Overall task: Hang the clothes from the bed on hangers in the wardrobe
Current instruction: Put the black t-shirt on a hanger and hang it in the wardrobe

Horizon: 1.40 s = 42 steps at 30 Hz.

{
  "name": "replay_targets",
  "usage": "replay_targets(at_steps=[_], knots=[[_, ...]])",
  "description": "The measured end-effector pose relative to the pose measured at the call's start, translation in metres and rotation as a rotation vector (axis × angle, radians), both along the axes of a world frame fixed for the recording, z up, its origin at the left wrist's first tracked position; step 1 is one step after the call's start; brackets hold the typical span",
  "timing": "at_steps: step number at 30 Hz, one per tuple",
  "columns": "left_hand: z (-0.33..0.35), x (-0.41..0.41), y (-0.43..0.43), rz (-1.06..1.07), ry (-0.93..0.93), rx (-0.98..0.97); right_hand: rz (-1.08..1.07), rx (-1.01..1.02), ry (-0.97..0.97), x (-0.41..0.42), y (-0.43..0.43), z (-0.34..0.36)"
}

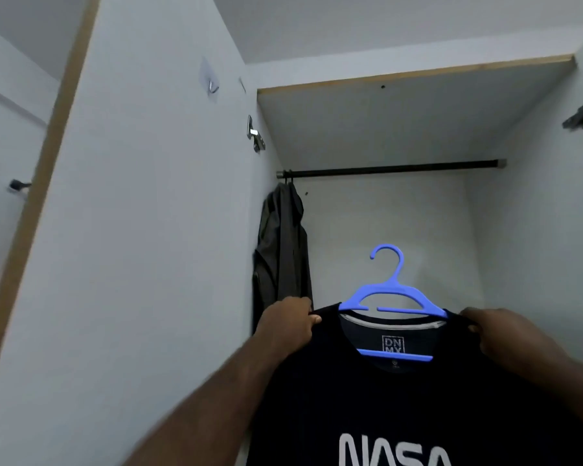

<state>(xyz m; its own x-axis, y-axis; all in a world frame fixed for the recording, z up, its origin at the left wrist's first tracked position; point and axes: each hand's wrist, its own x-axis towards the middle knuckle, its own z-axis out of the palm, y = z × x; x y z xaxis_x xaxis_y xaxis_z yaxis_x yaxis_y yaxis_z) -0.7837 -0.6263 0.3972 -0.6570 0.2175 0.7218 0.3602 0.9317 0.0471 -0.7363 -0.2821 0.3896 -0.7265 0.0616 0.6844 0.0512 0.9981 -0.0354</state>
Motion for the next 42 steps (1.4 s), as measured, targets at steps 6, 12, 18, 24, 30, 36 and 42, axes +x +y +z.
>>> replay_targets(at_steps=[6,12,18,24,30,36,42], knots=[[0.03,-0.054,-0.009,0.112,0.086,-0.026,0.063,-0.005,0.029,-0.081,-0.013,0.038],[0.068,-0.098,-0.005,0.28,0.131,-0.041,0.206,-0.032,0.109,-0.174,-0.013,0.072],[0.108,-0.14,0.016,0.329,0.145,0.011,0.347,-0.065,0.155,-0.268,0.017,0.104],[0.152,-0.17,0.04,0.291,0.29,-0.036,0.523,-0.166,0.241,-0.35,0.033,0.14],[0.189,-0.182,0.048,0.388,0.488,-0.145,0.692,-0.229,0.303,-0.413,0.015,0.172],[0.212,-0.184,0.04,0.404,0.467,-0.147,0.756,-0.264,0.342,-0.449,-0.011,0.191],[0.228,-0.184,0.03,0.491,0.322,-0.314,0.835,-0.331,0.374,-0.48,-0.038,0.215]])
